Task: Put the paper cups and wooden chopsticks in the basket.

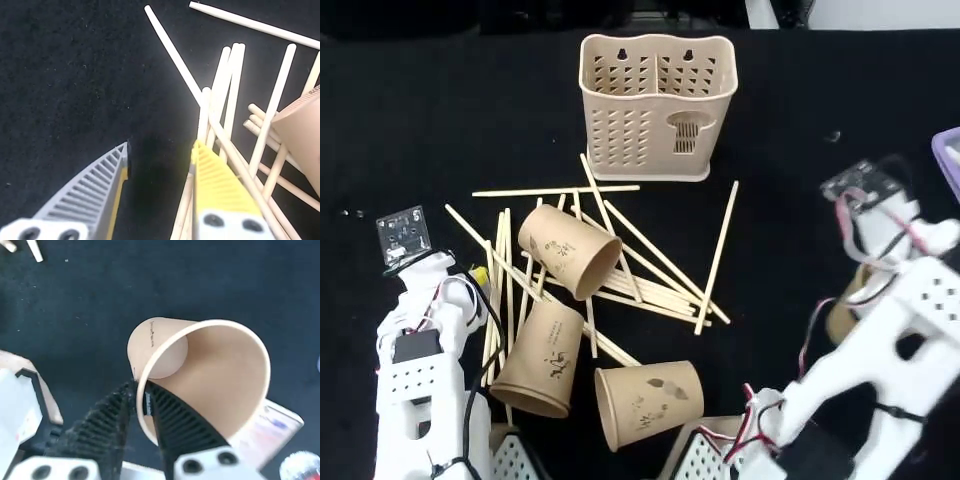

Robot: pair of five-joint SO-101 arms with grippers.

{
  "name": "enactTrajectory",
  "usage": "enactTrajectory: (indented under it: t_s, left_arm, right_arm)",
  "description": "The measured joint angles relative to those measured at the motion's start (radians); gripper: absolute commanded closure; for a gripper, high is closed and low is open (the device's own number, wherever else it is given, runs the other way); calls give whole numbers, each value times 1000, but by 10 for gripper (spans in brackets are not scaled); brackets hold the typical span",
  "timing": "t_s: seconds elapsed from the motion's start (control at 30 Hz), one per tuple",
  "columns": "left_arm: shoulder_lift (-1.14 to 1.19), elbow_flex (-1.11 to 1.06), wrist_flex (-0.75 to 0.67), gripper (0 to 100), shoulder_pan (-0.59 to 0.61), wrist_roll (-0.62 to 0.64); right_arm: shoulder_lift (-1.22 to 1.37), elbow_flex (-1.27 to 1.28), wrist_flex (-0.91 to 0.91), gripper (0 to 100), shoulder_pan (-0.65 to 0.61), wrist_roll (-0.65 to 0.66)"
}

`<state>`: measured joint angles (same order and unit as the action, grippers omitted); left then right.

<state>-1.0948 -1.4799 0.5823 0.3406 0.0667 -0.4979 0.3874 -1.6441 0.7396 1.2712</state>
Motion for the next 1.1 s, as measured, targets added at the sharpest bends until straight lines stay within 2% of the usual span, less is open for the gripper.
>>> enactTrajectory:
  t_s: [0.23, 0.37, 0.6, 0.73, 0.9, 1.1]
  left_arm:
    - [0, 0, 0, 793, 0, 0]
    - [0, 0, 0, 793, 0, 0]
    - [0, 0, 0, 793, 0, 0]
    - [0, 0, 0, 793, 0, 0]
    - [0, -6, -2, 793, 0, 0]
    - [-3, -25, -2, 793, 0, 0]
  right_arm:
    - [-199, 442, 321, 987, -34, -55]
    - [-358, 575, 351, 988, -46, -63]
    - [-649, 631, 353, 988, -46, -103]
    - [-760, 500, 325, 988, -129, -238]
    - [-760, 126, 262, 988, -387, -505]
    - [-476, -330, 262, 988, -661, -756]
